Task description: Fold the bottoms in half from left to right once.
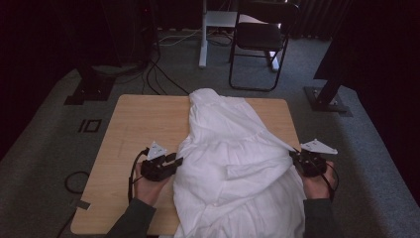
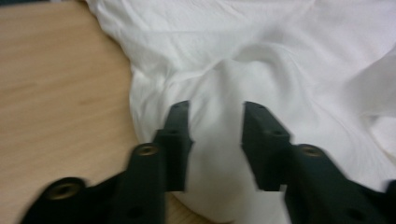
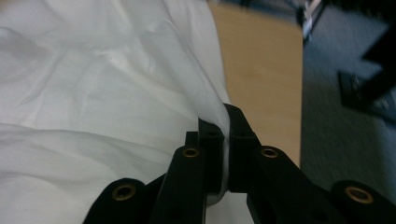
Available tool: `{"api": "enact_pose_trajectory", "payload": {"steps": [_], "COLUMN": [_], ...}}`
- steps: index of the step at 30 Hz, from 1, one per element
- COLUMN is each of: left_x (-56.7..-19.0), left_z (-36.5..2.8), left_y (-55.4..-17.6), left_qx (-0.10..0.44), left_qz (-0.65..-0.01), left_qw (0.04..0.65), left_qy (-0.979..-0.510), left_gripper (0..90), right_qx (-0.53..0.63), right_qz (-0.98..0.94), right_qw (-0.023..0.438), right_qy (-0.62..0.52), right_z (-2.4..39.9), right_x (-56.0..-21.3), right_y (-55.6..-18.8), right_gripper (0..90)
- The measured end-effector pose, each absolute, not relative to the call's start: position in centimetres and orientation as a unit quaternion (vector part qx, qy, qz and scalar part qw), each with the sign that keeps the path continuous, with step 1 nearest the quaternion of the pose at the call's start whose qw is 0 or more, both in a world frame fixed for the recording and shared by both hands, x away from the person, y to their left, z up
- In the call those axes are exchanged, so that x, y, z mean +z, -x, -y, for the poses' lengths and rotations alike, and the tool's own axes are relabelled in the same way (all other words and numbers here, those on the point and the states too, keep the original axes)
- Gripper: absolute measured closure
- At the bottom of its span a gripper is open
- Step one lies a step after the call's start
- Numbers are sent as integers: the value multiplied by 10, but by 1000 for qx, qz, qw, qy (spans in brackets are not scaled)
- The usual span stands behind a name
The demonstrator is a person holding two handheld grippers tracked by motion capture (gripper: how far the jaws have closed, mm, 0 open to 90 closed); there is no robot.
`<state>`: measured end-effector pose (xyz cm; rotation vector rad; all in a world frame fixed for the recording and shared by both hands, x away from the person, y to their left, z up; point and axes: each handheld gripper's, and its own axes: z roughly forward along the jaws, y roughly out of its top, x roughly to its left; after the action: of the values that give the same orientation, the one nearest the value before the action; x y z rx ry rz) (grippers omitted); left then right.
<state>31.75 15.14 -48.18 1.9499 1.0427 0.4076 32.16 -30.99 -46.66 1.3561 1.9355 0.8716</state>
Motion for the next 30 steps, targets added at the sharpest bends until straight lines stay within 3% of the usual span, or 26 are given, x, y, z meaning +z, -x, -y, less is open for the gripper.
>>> {"api": "enact_pose_trajectory", "payload": {"steps": [3,7,12,16,18,30], "left_x": [-493,-515,-546,-547,-547,-541], "left_z": [-135,-113,-93,-92,-99,-161], "left_y": [-317,-319,-326,-332,-342,-411], "left_qx": [157,136,159,193,205,256], "left_qz": [-398,-373,-360,-378,-390,-471], "left_qw": [423,393,319,305,297,242], "left_qy": [-799,-830,-862,-853,-847,-808], "left_gripper": [515,509,700,852,869,877], "right_qx": [291,256,248,251,244,264], "right_qz": [-737,-747,-750,-748,-751,-790], "right_qw": [284,254,233,225,218,198], "right_qy": [-540,-558,-567,-571,-574,-517], "right_z": [322,331,337,337,328,272], "right_x": [-501,-535,-548,-549,-547,-546], "right_y": [-335,-344,-341,-342,-343,-363], "right_gripper": [855,765,682,707,754,779]}}
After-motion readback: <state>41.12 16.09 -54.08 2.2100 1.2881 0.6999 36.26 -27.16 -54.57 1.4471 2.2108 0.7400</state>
